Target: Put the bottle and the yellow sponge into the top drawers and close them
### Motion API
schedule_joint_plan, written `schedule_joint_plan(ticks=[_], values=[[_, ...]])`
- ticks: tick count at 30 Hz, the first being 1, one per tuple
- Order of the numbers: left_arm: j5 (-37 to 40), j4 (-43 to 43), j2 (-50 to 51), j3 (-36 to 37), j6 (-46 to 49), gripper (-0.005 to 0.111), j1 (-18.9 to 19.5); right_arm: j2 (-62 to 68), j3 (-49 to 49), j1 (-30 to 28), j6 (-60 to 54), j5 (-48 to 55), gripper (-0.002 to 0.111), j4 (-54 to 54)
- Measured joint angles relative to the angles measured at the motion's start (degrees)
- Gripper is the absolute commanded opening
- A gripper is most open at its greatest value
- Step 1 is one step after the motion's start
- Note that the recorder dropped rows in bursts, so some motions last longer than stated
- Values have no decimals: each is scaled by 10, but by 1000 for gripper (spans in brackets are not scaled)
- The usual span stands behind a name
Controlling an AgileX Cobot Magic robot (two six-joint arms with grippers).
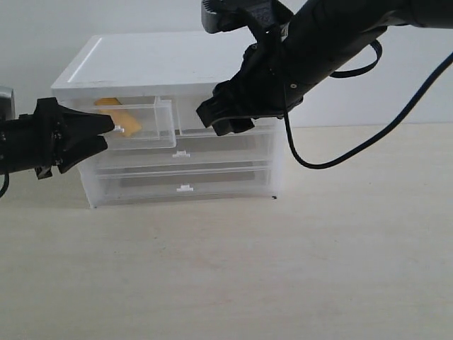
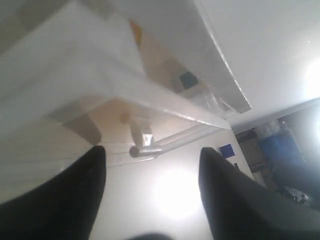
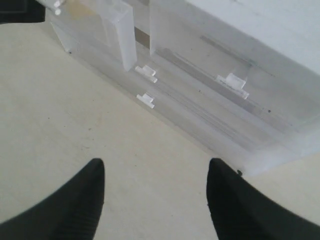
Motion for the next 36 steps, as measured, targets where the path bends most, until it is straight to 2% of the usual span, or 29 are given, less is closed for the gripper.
schedule_joint_plan(ticks=[10, 15, 17, 18, 20, 22, 25, 27, 36], values=[[36, 20, 2, -68, -38, 53, 0, 0, 0, 0, 0, -9, 54, 0], [45, 45, 2, -76, -42, 53, 0, 0, 0, 0, 0, -10, 54, 1], [21, 53, 2, -79, -42, 47, 0, 0, 0, 0, -1, -10, 54, 1], [2, 60, 2, -79, -42, 38, 0, 0, 0, 0, -6, -11, 53, 1], [-44, 74, 4, -79, -42, 18, 3, 0, 5, 0, -8, -15, 44, 2], [-59, 80, 4, -77, -42, 4, 11, -5, 23, 0, -8, -26, 35, 2], [-60, 82, -4, -55, -31, 4, 18, -14, 55, 0, -8, -55, 17, 2], [-60, 84, -20, -25, -10, 4, 21, -24, 82, 0, -2, -86, 0, 3], [-61, 52, -171, 144, 105, 4, 21, -144, 220, 0, 44, -222, 0, 14]])
